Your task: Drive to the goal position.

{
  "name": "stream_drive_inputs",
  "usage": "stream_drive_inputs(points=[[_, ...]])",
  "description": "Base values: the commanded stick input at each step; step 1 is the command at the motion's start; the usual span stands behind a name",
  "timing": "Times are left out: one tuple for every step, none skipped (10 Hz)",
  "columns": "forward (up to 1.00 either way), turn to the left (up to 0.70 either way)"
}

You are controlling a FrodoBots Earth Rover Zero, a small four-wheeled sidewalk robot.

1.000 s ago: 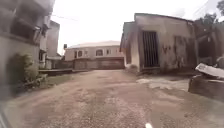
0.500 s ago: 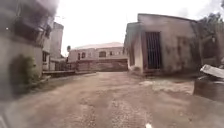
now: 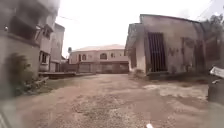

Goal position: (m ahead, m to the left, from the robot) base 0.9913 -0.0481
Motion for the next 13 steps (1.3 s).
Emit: stream_drive_inputs(points=[[0.7, 0.01], [0.7, 0.01], [0.7, 0.01], [0.7, 0.01], [0.7, 0.01], [0.7, 0.01], [0.7, 0.01], [0.7, 0.01], [0.7, 0.01], [0.7, 0.01], [0.7, 0.01], [0.7, 0.01], [0.7, 0.01]])
